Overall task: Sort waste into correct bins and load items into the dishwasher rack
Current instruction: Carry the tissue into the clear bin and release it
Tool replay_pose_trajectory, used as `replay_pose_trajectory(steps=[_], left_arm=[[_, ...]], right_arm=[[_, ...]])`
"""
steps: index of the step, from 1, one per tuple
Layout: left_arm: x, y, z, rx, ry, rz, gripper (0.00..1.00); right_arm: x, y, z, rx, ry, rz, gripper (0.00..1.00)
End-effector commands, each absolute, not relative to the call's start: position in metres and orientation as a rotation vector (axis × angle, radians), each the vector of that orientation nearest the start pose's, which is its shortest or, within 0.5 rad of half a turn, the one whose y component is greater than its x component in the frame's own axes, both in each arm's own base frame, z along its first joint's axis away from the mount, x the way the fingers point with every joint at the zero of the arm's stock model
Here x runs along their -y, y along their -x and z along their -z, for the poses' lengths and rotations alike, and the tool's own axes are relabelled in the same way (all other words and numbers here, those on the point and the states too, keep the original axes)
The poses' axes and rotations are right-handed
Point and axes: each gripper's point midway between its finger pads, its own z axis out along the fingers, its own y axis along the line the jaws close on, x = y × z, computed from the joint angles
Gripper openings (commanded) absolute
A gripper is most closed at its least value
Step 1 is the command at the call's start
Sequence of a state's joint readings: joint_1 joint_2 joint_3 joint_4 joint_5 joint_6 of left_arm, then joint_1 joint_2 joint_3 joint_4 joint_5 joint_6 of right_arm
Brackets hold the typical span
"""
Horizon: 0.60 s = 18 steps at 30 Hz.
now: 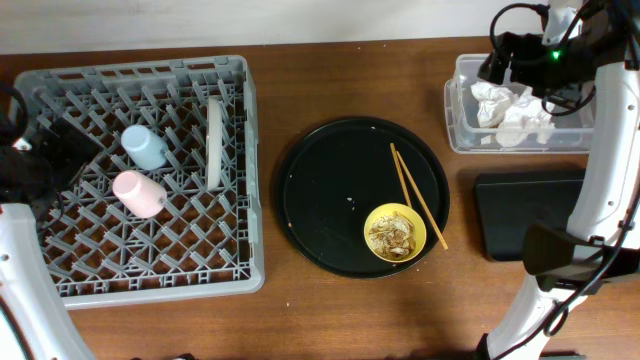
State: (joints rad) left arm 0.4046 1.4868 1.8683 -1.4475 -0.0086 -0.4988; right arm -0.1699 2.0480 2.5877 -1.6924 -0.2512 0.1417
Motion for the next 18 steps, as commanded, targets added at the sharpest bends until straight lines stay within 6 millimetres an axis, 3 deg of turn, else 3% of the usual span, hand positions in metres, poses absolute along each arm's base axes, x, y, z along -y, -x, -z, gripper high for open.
replay_pose_trajectory(steps=[1,9,14,16,18], left_arm=[[-0.130,-0.295,-0.310,-2.358,1.166,0.014,0.99],[-0.130,-0.295,-0.310,-2.357,1.166,0.014,1.00],[-0.130,-0.295,-0.310,-2.358,1.166,0.014,0.99],[-0.130,-0.295,-0.310,-2.358,1.166,0.014,0.99],[-0.130,-0.295,-0.310,-2.358,1.166,0.014,0.99]], right_arm=[[0.062,-0.407,-0.314,-2.643,-0.528,-0.168,0.99],[0.124,-0.366,-0.357,-2.479,-0.711,-0.086,0.99],[0.171,-0.341,-0.363,-2.417,-0.864,0.051,0.99],[0.173,-0.340,-0.359,-2.423,-0.881,0.010,0.99],[0.154,-0.349,-0.354,-2.443,-0.843,-0.154,0.99]])
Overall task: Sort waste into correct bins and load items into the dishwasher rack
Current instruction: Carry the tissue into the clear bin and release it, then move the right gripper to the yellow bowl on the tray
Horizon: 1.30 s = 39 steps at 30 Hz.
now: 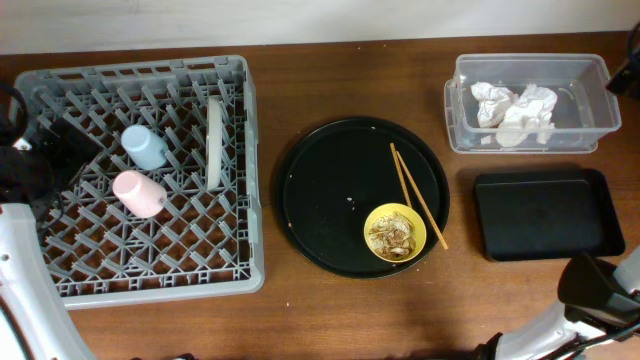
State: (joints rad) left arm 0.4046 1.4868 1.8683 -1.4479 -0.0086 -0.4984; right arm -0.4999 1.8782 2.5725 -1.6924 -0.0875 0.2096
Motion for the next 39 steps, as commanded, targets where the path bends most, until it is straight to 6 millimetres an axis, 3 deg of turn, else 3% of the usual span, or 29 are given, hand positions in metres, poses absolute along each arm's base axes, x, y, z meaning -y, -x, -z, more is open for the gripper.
replay_pose_trajectory(steps=[1,3,6,8,15,18,20,21,23,24,27,31,32,33,34,39], left_arm=[[-0.130,-0.295,-0.310,-2.358,1.166,0.014,0.99],[-0.130,-0.295,-0.310,-2.358,1.166,0.014,0.99],[-0.130,-0.295,-0.310,-2.358,1.166,0.014,0.99],[-0.130,-0.295,-0.310,-2.358,1.166,0.014,0.99],[-0.130,-0.295,-0.310,-2.357,1.166,0.014,0.99],[-0.130,-0.295,-0.310,-2.357,1.166,0.014,0.99],[-0.130,-0.295,-0.310,-2.357,1.166,0.014,0.99],[-0.130,-0.295,-0.310,-2.357,1.166,0.014,0.99],[-0.130,-0.295,-0.310,-2.358,1.166,0.014,0.99],[-0.130,-0.295,-0.310,-2.358,1.166,0.014,0.99],[-0.130,-0.295,-0.310,-2.358,1.166,0.014,0.99],[-0.130,-0.295,-0.310,-2.358,1.166,0.014,0.99],[-0.130,-0.295,-0.310,-2.358,1.166,0.014,0.99],[-0.130,-0.295,-0.310,-2.358,1.166,0.014,0.99],[-0.130,-0.295,-0.310,-2.357,1.166,0.014,0.99],[-0.130,-0.295,-0.310,-2.358,1.166,0.014,1.00]], right_arm=[[0.142,-0.353,-0.352,-2.451,-0.819,-0.246,0.99],[0.110,-0.363,-0.350,-2.481,-0.676,-0.447,0.99],[0.046,-0.374,-0.343,-2.517,-0.259,-0.745,0.99],[0.020,-0.375,-0.329,-2.566,-0.187,-0.826,0.99],[-0.086,-0.353,-0.277,-2.807,0.097,-0.994,0.99],[-0.130,-0.333,-0.259,-2.929,0.307,-0.852,0.99],[-0.138,-0.327,-0.244,-3.033,0.255,-0.590,0.99],[-0.139,-0.327,-0.234,-3.064,0.175,-0.378,0.99],[-0.144,-0.329,-0.221,-3.048,0.054,-0.104,0.99],[-0.152,-0.327,-0.215,-3.038,0.038,-0.048,0.99],[-0.211,-0.317,-0.181,-3.010,0.219,-0.049,0.99],[-0.250,-0.306,-0.157,-2.980,0.360,-0.085,0.99],[-0.254,-0.302,-0.155,-2.981,0.384,-0.076,0.99],[-0.255,-0.299,-0.153,-2.981,0.399,-0.061,0.75],[-0.256,-0.295,-0.150,-2.992,0.413,-0.053,0.64],[-0.234,-0.281,-0.126,-3.072,0.287,0.089,0.61]])
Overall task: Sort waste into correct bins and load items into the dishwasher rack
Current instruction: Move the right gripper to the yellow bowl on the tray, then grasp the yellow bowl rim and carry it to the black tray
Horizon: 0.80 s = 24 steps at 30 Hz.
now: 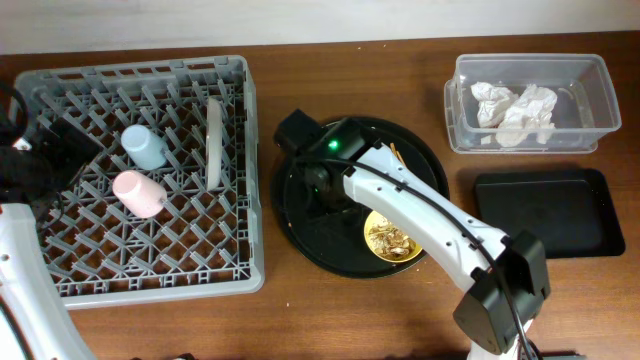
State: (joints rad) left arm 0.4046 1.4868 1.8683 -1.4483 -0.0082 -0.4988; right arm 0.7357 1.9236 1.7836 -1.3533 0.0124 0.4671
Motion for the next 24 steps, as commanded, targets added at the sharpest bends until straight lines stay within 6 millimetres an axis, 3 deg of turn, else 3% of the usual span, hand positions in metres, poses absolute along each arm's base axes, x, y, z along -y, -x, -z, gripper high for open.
replay_pose_trajectory(steps=[1,4,8,15,24], left_arm=[[-0.130,-0.295,-0.310,-2.358,1.166,0.014,0.99],[-0.130,-0.295,-0.310,-2.358,1.166,0.014,0.99],[-0.130,-0.295,-0.310,-2.358,1.166,0.014,0.99],[-0.130,-0.295,-0.310,-2.358,1.166,0.014,0.99],[-0.130,-0.295,-0.310,-2.358,1.166,0.014,0.99]], right_arm=[[-0.225,-0.278,-0.117,-3.080,0.238,0.155,0.61],[-0.208,-0.269,-0.090,-3.102,0.144,0.271,0.62],[-0.198,-0.257,-0.051,-3.125,0.068,0.296,0.63],[-0.191,-0.253,-0.030,-3.125,0.060,0.302,0.62],[-0.195,-0.256,-0.028,-3.113,0.056,0.274,0.24]])
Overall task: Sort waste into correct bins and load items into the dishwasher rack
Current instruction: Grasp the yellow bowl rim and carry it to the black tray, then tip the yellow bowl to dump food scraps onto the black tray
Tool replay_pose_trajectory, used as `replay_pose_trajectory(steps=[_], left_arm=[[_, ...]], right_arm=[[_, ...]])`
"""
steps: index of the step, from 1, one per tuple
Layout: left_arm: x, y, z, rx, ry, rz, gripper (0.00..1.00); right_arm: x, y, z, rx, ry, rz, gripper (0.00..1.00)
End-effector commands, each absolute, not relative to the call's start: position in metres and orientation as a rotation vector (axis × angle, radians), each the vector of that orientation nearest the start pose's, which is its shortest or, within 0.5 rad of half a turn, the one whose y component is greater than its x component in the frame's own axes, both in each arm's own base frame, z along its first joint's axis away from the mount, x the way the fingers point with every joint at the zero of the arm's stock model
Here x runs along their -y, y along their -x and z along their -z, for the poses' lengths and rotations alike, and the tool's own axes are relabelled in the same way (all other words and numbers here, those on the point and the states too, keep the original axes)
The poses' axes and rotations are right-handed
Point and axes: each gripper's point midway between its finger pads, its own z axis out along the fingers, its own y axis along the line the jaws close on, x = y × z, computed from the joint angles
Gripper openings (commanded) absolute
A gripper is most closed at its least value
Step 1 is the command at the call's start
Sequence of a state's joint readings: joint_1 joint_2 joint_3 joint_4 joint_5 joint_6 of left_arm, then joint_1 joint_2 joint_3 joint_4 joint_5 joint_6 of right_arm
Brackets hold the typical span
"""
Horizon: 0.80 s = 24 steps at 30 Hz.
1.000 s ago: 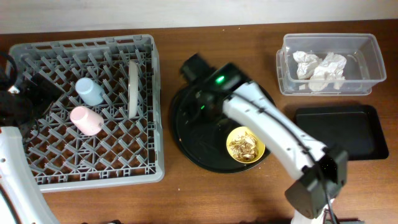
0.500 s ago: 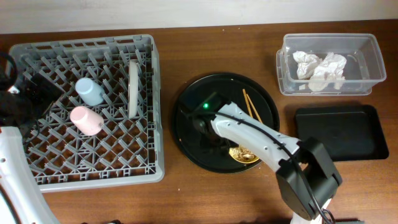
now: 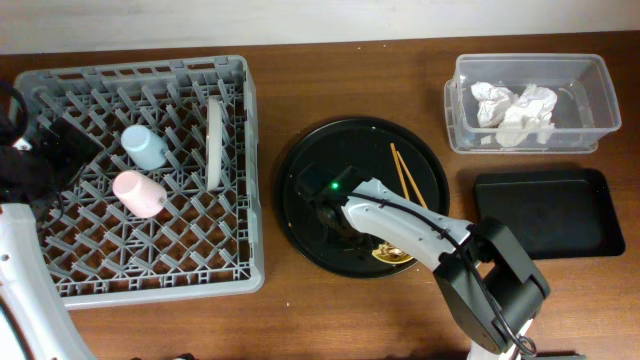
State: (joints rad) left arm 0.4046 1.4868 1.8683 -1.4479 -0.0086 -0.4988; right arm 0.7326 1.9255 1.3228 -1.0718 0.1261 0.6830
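On the black round tray (image 3: pixel 300 235), my right arm reaches in from the lower right, its gripper (image 3: pixel 318 203) low over the tray's left half. The jaws are hidden under the wrist. The yellow bowl of food scraps (image 3: pixel 392 256) is mostly covered by the arm, with only its lower rim showing. A pair of wooden chopsticks (image 3: pixel 408 180) lies on the tray's right side. The grey dishwasher rack (image 3: pixel 150 270) holds a blue cup (image 3: pixel 145 147), a pink cup (image 3: pixel 138 192) and a white plate (image 3: pixel 214 140) on edge. My left gripper (image 3: pixel 45 150) rests at the rack's left edge, its jaws unclear.
A clear plastic bin (image 3: pixel 460 110) with crumpled white paper (image 3: pixel 512 108) stands at the back right. In front of it lies a black rectangular tray (image 3: pixel 545 212). The brown table runs between the rack and the round tray.
My right gripper has shifted from the tray's upper left rim down to the tray's left middle. The arm now covers most of the yellow bowl. The left arm has not moved.
My right gripper was over the clear bin with the crumpled paper. Then the arm was almost out of view at the right edge. Then it reached across the round tray to its upper left rim, and now it sits lower over the tray beside the bowl.
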Motion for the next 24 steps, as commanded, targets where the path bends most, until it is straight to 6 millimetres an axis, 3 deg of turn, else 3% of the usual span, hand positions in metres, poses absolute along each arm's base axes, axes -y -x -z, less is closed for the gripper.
replay_pose_trajectory(steps=[1,5,11,14,19,21,24], left_arm=[[-0.130,-0.295,-0.310,-2.358,1.166,0.014,0.99],[-0.130,-0.295,-0.310,-2.358,1.166,0.014,0.99],[-0.130,-0.295,-0.310,-2.358,1.166,0.014,0.99],[-0.130,-0.295,-0.310,-2.358,1.166,0.014,0.99],[-0.130,-0.295,-0.310,-2.358,1.166,0.014,0.99],[-0.130,-0.295,-0.310,-2.358,1.166,0.014,0.99],[-0.130,-0.295,-0.310,-2.357,1.166,0.014,0.99]], right_arm=[[-0.195,-0.257,-0.028,-3.111,0.056,0.271,0.24],[-0.195,-0.257,-0.027,-3.111,0.056,0.269,0.05],[-0.197,-0.261,-0.032,-3.102,0.071,0.261,0.04],[-0.197,-0.278,-0.063,-3.078,0.057,0.261,0.04],[-0.209,-0.307,-0.127,-2.991,0.258,0.204,0.04],[-0.196,-0.324,-0.167,-2.887,0.237,0.311,0.04],[-0.169,-0.341,-0.209,-2.771,0.176,0.458,0.04]])
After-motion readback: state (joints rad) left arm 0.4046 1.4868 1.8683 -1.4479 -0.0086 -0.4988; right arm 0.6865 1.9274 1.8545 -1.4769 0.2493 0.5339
